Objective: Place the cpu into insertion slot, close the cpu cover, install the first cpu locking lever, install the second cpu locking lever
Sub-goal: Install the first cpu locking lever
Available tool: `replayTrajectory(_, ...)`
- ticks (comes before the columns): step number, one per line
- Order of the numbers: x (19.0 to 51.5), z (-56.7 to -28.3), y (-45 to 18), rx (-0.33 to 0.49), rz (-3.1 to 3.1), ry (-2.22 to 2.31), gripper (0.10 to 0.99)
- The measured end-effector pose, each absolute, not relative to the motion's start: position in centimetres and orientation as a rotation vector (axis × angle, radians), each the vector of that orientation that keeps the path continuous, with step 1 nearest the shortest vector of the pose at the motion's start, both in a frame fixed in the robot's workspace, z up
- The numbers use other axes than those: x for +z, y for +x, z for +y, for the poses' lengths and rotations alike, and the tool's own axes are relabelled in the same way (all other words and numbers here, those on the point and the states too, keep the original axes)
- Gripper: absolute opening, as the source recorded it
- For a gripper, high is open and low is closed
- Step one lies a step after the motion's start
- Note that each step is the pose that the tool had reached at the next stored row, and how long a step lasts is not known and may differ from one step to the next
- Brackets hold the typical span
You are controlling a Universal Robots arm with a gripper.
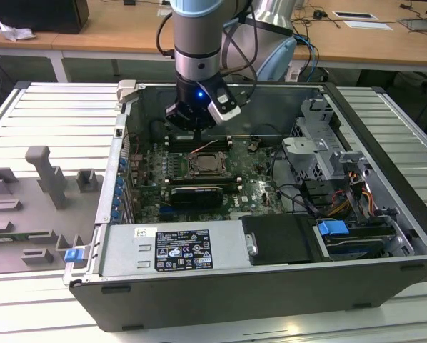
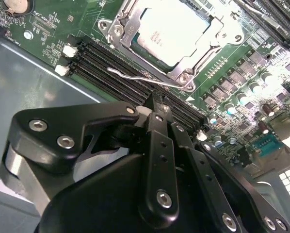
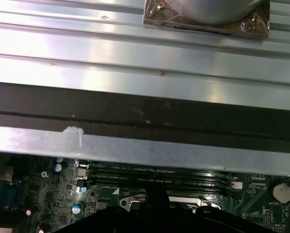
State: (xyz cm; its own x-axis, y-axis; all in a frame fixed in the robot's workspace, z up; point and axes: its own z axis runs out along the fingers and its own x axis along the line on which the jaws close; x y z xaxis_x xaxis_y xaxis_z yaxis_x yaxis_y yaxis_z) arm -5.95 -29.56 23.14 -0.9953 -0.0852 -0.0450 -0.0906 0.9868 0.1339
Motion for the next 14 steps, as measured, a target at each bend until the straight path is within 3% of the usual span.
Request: replayTrajectory(14,22.5,-29.4,-4.1,0.211,3.091,-0.121,0.106)
